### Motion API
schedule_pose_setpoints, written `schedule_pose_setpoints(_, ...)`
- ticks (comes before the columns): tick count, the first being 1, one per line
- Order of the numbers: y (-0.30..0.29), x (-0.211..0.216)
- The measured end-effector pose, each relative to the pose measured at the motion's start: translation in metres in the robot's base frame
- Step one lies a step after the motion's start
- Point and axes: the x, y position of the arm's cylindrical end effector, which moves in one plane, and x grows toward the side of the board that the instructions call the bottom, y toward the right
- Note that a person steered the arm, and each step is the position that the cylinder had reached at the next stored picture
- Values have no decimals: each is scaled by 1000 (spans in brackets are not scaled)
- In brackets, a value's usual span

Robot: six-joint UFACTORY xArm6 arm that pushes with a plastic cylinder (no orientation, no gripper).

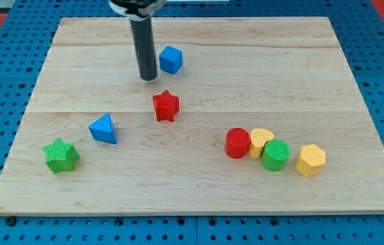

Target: Keep blue cube and yellow hexagon in a diagonal line with other blocks

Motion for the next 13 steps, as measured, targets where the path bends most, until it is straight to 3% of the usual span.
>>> schedule_pose_setpoints(1,24,-61)
schedule_pose_setpoints(2,29,-73)
schedule_pose_setpoints(3,109,-52)
schedule_pose_setpoints(4,125,-26)
schedule_pose_setpoints(5,129,5)
schedule_pose_setpoints(6,142,-59)
schedule_pose_setpoints(7,72,-60)
schedule_pose_setpoints(8,96,-21)
schedule_pose_setpoints(10,150,-12)
schedule_pose_setpoints(11,229,11)
schedule_pose_setpoints(12,351,52)
schedule_pose_setpoints(13,420,146)
